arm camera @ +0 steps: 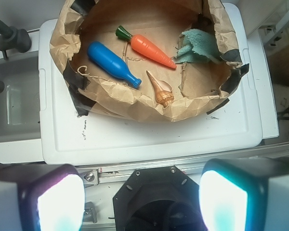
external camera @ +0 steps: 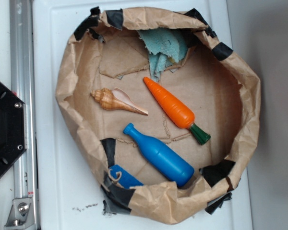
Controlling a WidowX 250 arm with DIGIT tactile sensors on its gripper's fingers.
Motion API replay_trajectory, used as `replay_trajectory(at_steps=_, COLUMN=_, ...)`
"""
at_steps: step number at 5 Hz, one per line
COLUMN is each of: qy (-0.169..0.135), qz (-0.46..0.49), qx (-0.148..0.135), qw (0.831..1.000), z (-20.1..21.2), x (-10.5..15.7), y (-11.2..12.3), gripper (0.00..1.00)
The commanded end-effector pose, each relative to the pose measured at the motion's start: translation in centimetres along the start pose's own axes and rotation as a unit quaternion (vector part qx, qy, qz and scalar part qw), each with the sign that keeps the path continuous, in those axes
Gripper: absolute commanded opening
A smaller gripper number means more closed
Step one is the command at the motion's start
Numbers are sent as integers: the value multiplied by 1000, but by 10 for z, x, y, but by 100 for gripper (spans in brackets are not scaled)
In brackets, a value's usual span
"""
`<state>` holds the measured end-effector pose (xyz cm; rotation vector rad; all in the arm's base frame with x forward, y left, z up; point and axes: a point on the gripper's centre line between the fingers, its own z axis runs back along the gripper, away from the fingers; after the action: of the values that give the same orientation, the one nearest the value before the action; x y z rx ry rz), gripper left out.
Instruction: Grab the blue cloth.
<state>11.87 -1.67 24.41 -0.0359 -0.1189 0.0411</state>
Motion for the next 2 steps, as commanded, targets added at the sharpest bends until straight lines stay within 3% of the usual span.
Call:
replay_trajectory(at_steps=1, qy=0, qz=0, qx=0, qw=1000, z=0, x=0, y=0, gripper=100)
replay_trajectory(at_steps=2, qy=-34, qz=76, qx=30, qw=996, z=-55, x=44, y=15, gripper=100)
